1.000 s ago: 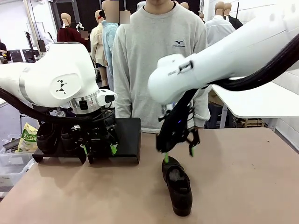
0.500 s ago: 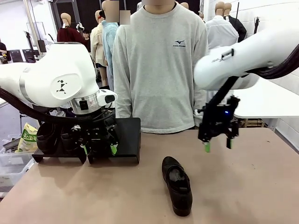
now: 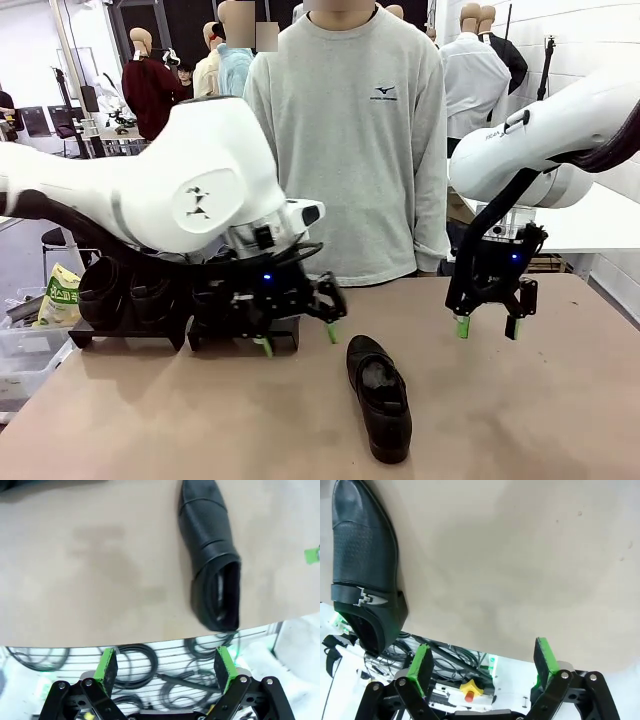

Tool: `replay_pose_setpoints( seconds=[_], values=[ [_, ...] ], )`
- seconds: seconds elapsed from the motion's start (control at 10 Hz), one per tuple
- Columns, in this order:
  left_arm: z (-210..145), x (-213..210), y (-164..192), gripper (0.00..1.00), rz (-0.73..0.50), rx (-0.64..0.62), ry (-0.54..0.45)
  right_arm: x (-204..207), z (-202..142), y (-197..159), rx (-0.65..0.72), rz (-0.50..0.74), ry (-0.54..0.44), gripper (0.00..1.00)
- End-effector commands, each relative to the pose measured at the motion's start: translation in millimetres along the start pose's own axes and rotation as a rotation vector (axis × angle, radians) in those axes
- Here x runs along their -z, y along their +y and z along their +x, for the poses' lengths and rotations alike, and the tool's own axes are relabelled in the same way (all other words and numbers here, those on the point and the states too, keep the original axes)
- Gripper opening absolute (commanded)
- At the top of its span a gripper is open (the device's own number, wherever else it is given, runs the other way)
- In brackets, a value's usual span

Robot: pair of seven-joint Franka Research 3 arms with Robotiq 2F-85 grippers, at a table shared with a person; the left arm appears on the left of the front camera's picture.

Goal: Organize the shoes by placing them on the stand.
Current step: Place the Shoe from the middle of the table onto the Shoes Stand.

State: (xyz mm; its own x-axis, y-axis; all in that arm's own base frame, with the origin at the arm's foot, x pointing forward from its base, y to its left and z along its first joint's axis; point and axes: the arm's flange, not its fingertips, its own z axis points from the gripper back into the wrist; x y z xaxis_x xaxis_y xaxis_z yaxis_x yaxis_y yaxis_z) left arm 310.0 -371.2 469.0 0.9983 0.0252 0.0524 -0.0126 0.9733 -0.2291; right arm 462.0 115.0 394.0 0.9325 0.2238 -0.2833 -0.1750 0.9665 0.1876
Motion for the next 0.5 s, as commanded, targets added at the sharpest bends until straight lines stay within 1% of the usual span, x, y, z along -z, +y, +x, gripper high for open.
replay_pose_setpoints(
  seconds=[0.0,0.1,0.2,0.3,0.4],
  values=[
    [9,19,-21,1.0,-0.023,-0.121,0.002,-1,0,1,-0.013,-0.025,0.0,1.0],
    [10,30,-34,1.0,-0.017,-0.14,0.009,-1,0,1,-0.013,-0.025,0.0,1.0],
    [8,40,-43,1.0,0.001,-0.128,0.011,-1,0,1,-0.013,-0.025,0.0,1.0],
    [13,59,-49,1.0,0.044,-0.125,0.022,-1,0,1,-0.013,-0.025,0.0,1.0],
    [14,71,-56,1.0,0.06,-0.133,0.014,-1,0,1,-0.013,-0.025,0.0,1.0]
  ],
)
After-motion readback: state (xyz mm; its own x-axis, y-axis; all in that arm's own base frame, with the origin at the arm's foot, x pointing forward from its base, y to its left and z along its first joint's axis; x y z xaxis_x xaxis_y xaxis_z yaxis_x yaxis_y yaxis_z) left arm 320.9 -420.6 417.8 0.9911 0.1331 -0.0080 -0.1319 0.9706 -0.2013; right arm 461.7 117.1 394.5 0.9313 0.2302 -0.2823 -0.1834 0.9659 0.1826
